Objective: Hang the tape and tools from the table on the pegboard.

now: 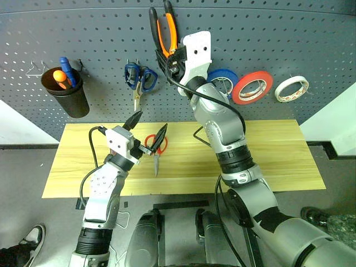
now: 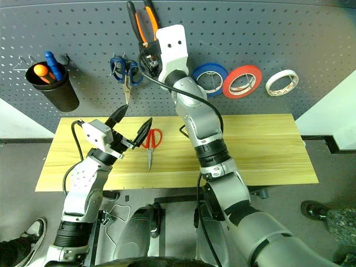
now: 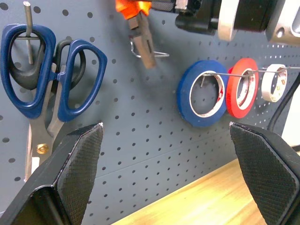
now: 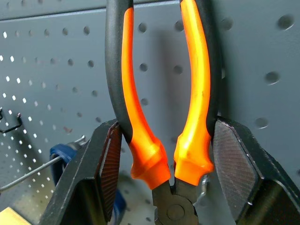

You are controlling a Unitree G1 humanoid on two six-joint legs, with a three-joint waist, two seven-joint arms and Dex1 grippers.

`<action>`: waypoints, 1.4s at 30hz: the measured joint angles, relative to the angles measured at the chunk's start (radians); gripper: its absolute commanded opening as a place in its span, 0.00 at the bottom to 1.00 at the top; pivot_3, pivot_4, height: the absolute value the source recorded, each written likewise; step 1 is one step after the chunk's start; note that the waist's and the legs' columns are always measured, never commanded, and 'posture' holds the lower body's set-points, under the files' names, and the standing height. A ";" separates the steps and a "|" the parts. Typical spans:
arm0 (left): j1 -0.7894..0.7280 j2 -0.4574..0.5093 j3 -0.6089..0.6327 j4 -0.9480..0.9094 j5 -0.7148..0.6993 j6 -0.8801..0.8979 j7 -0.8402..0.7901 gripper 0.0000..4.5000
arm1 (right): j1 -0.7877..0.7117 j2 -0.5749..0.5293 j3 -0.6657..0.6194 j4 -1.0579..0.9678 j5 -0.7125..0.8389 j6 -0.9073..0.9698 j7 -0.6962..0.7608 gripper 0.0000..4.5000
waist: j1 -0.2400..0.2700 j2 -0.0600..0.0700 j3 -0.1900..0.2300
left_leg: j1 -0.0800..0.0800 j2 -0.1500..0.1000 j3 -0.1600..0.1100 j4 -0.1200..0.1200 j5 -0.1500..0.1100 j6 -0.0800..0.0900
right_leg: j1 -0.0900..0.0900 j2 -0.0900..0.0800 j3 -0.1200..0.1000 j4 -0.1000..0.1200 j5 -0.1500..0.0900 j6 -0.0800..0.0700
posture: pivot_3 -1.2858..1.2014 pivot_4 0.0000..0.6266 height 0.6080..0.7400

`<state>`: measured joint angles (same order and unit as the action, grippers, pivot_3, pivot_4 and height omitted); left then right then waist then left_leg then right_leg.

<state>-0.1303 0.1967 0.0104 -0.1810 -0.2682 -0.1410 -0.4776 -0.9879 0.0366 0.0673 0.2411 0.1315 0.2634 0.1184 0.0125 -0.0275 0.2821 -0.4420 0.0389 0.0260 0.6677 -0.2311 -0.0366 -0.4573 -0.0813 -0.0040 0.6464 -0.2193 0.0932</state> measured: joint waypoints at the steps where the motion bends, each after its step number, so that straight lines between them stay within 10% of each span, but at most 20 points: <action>1: 0.000 0.000 0.000 0.000 0.000 0.000 -0.001 1.00 | 0.000 -0.001 -0.002 -0.001 0.000 0.000 0.000 0.56 | 0.000 0.000 0.000 | 0.000 0.000 0.000 0.000 0.000 0.000 | 0.000 0.000 0.000 0.000 0.000 0.000 | 0.55 0.34 0.82; 42: 0.176 0.017 -0.034 -0.233 -0.001 0.093 0.065 1.00 | -0.106 -0.008 -0.030 0.108 -0.001 -0.081 0.047 0.56 | -0.024 0.005 0.014 | 0.000 0.003 -0.001 -0.002 0.001 0.002 | -0.003 0.001 0.000 0.000 -0.003 -0.008 | 0.55 0.55 0.82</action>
<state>0.0458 0.2140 -0.0231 -0.4144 -0.2692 -0.0481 -0.4122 -1.0938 0.0285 0.0368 0.3493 0.1309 0.1820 0.1651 -0.0110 -0.0223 0.2960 -0.4421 0.0414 0.0252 0.6658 -0.2301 -0.0349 -0.4603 -0.0807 -0.0038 0.6463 -0.2221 0.0850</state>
